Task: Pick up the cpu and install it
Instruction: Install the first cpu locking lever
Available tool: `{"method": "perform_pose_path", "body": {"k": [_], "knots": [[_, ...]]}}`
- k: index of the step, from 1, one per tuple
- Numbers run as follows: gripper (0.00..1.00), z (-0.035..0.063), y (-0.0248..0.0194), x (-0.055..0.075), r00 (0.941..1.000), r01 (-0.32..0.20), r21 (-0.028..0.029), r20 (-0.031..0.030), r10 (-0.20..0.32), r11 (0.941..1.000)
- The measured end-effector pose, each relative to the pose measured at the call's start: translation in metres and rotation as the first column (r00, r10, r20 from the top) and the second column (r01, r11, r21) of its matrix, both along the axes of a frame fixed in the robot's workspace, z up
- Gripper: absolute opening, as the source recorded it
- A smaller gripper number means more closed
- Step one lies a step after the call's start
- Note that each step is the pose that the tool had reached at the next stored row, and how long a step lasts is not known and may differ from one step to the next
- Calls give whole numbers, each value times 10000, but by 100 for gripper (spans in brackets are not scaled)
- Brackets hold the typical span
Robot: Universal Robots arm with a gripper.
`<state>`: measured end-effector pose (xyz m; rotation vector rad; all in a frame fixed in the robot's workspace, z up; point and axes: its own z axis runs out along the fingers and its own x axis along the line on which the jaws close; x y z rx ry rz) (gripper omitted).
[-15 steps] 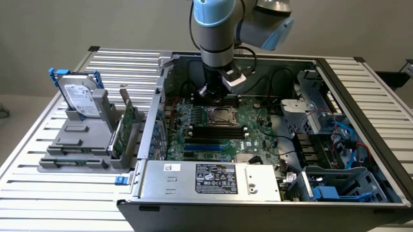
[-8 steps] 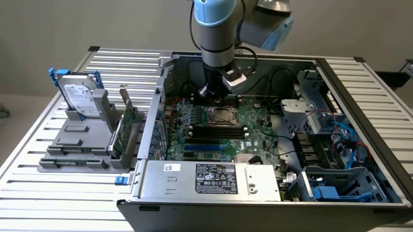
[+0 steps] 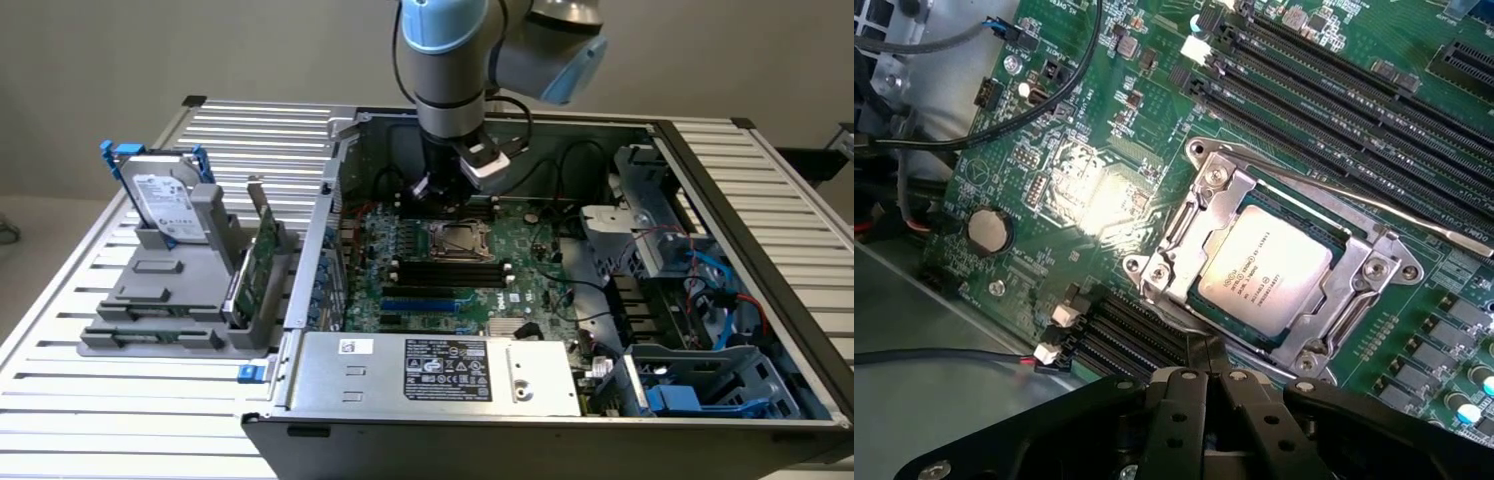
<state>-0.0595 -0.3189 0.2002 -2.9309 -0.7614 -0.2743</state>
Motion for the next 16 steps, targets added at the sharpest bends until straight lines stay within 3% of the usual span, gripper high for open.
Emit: {"method": "perform_pose_path", "body": {"k": [5,8,10,14,16], "knots": [[11,95,-1,-5,10000,1,0,-34,-1,10000],[11,128,-2,-23,9999,2,-1,-107,-2,10000],[11,131,-1,-37,9998,-1,2,-214,1,10000],[11,133,-2,-57,9982,1,-1,-593,-1,10000],[11,133,-2,-57,9974,1,-2,-716,-1,10000]]}}
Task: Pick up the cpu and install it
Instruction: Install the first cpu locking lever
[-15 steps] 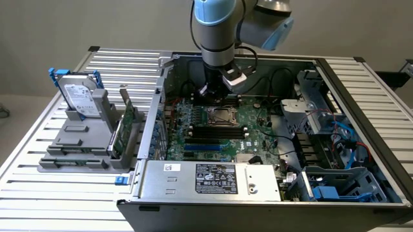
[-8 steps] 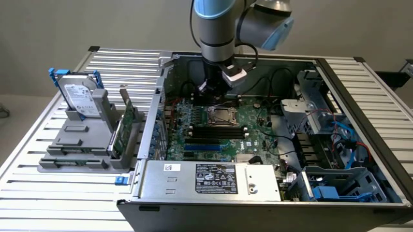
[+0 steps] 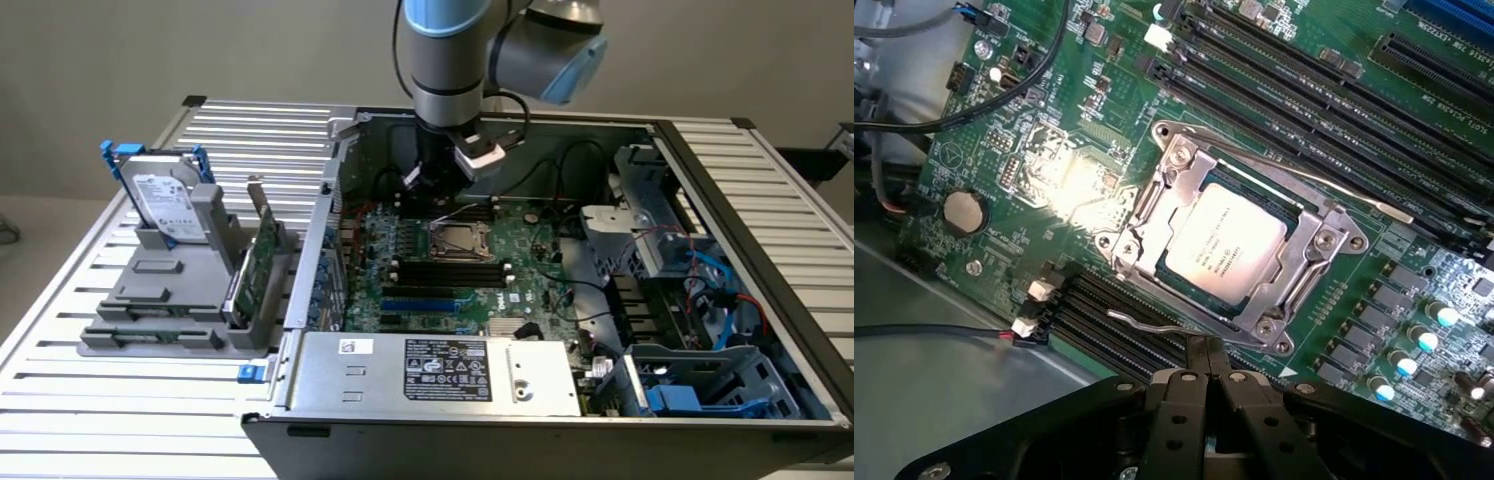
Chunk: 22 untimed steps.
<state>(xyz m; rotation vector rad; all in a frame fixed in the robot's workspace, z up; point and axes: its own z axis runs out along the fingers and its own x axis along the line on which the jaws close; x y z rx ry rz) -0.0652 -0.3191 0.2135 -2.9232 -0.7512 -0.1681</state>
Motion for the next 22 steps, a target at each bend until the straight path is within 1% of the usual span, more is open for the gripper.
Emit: {"method": "perform_pose_path", "body": {"k": [1,2,11,16,22], "knots": [[11,0,0,-1,10000,0,-1,-29,0,10000],[11,0,0,-1,10000,1,-2,-34,-1,10000],[11,-3,9,27,10000,0,-9,-33,0,10000],[11,-23,9,54,10000,0,-55,-34,0,10000],[11,-56,11,96,10000,2,-140,-34,-3,9999]]}}
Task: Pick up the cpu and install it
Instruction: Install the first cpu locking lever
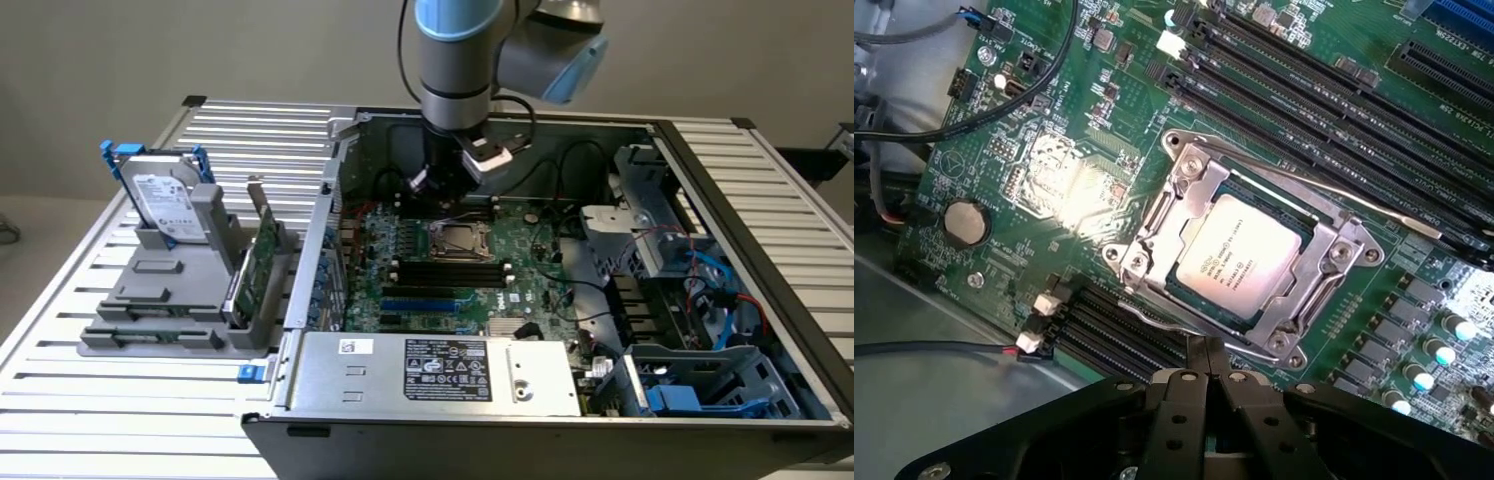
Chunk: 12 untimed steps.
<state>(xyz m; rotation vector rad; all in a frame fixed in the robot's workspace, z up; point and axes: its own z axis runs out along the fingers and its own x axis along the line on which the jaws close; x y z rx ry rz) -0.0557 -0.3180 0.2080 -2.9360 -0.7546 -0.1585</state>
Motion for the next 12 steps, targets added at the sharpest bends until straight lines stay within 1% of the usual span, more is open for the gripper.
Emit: {"method": "perform_pose_path", "body": {"k": [7,10,12], "knots": [[11,-24,9,49,10000,11,-118,1,-11,9999],[11,-25,16,54,10000,18,-130,1,-18,9999],[11,-22,17,55,10000,18,-130,-19,-18,9999]]}}
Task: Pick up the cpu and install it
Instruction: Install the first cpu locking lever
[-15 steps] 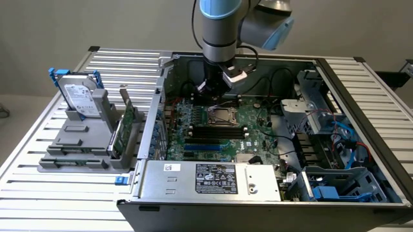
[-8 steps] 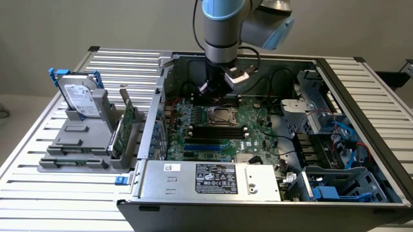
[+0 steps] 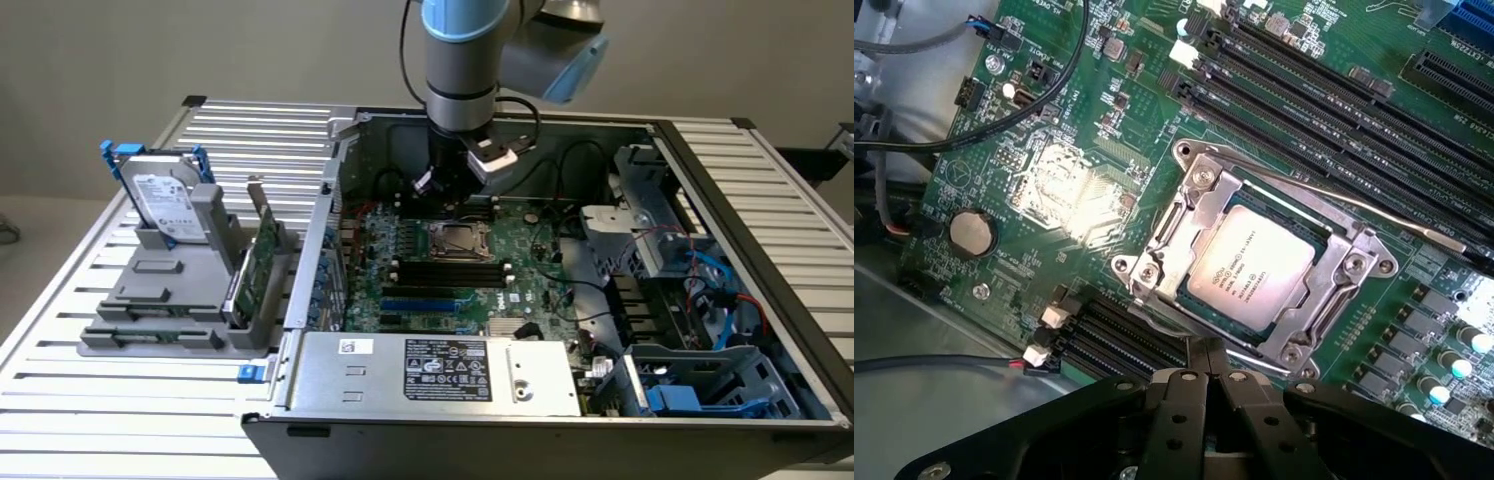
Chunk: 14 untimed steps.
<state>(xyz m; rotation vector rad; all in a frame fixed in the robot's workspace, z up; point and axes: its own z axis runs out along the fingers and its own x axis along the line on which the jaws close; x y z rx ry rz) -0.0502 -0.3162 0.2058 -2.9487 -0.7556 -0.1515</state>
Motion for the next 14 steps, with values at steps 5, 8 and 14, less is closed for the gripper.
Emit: {"method": "perform_pose_path", "body": {"k": [5,8,14], "knots": [[11,2,7,0,10000,1,0,-72,-1,10000],[11,2,29,0,10000,1,0,-80,-1,10000],[11,2,55,1,9999,6,2,-105,-6,10000]]}}
